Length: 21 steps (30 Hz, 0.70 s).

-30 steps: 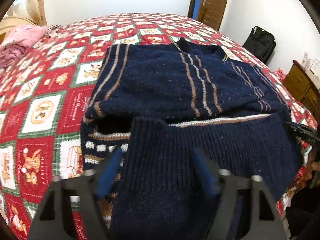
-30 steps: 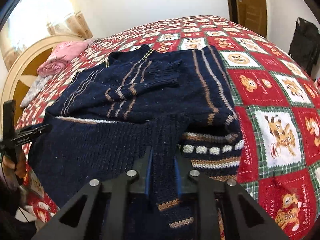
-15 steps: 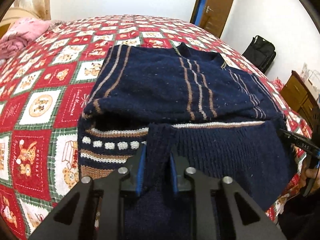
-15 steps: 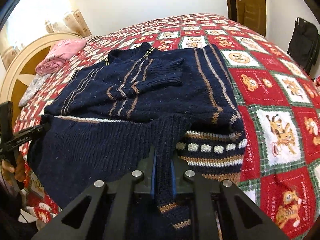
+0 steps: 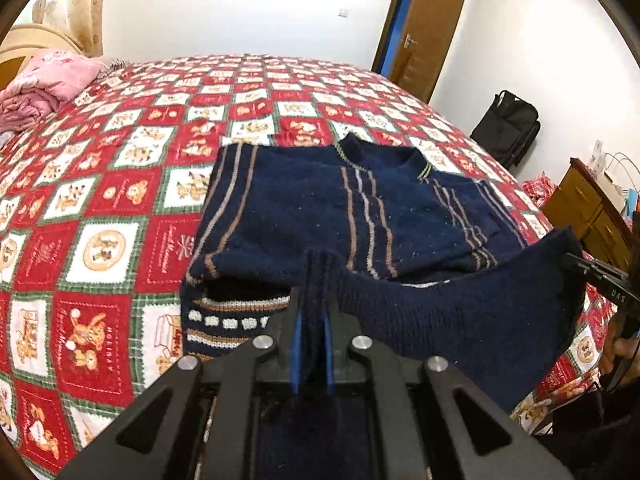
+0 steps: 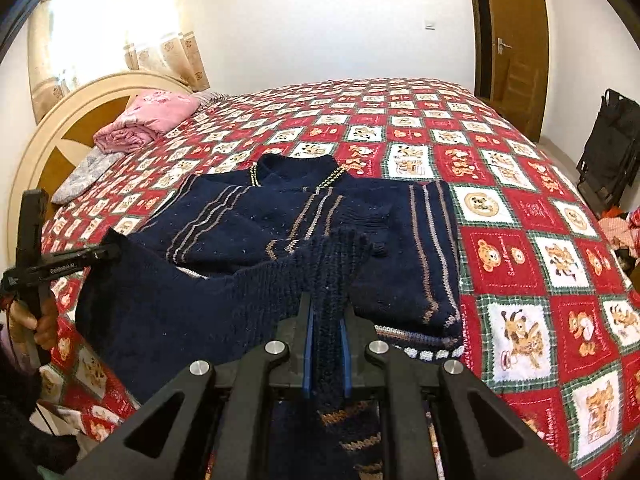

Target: Fold small clothes

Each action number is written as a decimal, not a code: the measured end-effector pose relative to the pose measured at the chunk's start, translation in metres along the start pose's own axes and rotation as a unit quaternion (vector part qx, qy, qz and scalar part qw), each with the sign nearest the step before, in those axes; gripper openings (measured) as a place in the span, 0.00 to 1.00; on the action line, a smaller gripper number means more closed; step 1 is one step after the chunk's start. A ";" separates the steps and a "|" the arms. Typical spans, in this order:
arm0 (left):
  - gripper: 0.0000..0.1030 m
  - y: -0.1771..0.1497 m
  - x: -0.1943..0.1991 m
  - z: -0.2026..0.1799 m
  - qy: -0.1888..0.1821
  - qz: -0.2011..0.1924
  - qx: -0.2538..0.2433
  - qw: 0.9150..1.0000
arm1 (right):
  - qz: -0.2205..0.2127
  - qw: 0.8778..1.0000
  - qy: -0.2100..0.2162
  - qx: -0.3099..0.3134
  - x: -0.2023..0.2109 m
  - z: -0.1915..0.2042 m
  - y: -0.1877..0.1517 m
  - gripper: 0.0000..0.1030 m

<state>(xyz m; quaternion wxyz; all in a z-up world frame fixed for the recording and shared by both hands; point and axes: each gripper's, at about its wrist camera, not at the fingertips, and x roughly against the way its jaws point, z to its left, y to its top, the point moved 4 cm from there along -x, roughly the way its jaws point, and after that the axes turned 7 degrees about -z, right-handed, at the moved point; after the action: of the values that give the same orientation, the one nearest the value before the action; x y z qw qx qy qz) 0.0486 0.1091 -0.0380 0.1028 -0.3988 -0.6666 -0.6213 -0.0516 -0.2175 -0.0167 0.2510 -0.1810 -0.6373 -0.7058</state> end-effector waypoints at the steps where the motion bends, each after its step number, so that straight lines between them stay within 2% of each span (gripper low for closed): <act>1: 0.09 0.000 -0.003 0.001 0.000 0.002 0.004 1.000 | -0.002 1.000 0.000 -0.003 0.002 0.000 0.000 0.10; 6: 0.09 0.012 0.007 0.001 -0.010 -0.016 0.016 1.000 | -0.026 1.000 0.003 -0.002 0.008 -0.001 0.022 0.10; 12: 0.09 0.052 0.007 0.004 0.000 -0.036 0.016 0.999 | -0.056 0.998 0.004 0.001 -0.001 -0.011 0.069 0.10; 14: 0.09 0.071 0.001 0.009 0.002 -0.042 0.023 0.999 | -0.061 0.998 0.005 0.006 -0.010 -0.013 0.084 0.10; 21: 0.09 0.131 -0.038 0.020 0.020 -0.063 0.041 0.997 | -0.089 0.995 -0.033 -0.004 -0.062 -0.038 0.134 0.10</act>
<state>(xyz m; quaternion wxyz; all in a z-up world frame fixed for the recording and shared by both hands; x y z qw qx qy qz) 0.1671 0.1003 0.0320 0.0932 -0.3389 -0.7128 -0.6069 0.0797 -0.2556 0.0512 0.1654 -0.1481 -0.6563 -0.7211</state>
